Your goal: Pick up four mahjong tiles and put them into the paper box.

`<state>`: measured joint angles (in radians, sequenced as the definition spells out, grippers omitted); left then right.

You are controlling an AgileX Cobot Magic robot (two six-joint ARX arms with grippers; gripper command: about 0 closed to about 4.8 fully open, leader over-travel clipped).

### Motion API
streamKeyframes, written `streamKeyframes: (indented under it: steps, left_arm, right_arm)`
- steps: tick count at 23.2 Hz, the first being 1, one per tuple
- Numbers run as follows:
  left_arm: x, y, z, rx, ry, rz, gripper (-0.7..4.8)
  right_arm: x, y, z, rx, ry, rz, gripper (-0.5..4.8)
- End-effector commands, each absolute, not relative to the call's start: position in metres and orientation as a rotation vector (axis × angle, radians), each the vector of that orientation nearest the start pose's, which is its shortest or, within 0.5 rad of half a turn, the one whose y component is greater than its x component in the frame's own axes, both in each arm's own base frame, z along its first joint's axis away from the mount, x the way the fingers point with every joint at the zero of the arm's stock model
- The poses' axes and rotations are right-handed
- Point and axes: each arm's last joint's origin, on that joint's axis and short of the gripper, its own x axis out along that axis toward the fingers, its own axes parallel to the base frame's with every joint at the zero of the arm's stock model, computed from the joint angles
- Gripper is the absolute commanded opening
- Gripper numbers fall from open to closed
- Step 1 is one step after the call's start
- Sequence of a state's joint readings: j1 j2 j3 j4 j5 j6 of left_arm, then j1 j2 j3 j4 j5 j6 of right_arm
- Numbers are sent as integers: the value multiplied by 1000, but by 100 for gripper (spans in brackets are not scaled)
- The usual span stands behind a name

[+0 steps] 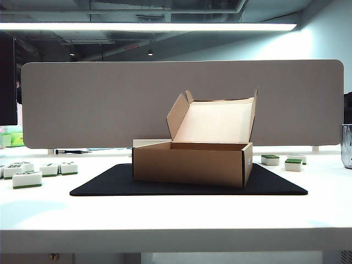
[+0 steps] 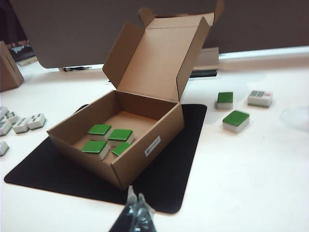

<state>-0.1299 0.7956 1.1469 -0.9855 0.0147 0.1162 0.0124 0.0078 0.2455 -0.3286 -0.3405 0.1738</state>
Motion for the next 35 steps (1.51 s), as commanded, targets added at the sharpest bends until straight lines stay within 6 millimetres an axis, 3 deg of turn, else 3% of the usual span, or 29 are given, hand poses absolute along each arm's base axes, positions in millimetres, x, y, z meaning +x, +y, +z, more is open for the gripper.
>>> streamKeyframes:
  steps: [1, 6, 10, 14, 27, 32, 35]
  left_arm:
    - [99, -13, 360, 151, 493, -169, -6]
    - [76, -10, 326, 147, 359, -144, -6]
    - [79, -10, 296, 146, 265, -142, -6]
    - [91, -12, 262, 165, 307, -156, -6]
    - [92, -12, 252, 165, 342, -132, -6]
    - [106, -13, 208, 103, 184, -111, -6]
    - [106, -13, 194, 100, 128, -108, -6]
  right_arm:
    - [73, 11, 216, 221, 99, 347, -1]
    - [73, 11, 216, 220, 99, 346, -1]
    - [73, 11, 216, 220, 99, 346, -1]
    - [73, 11, 216, 220, 99, 346, -1]
    - [73, 11, 216, 220, 98, 347, -1]
    - [73, 11, 216, 220, 98, 346, -1]
    - [73, 11, 216, 220, 98, 346, -1]
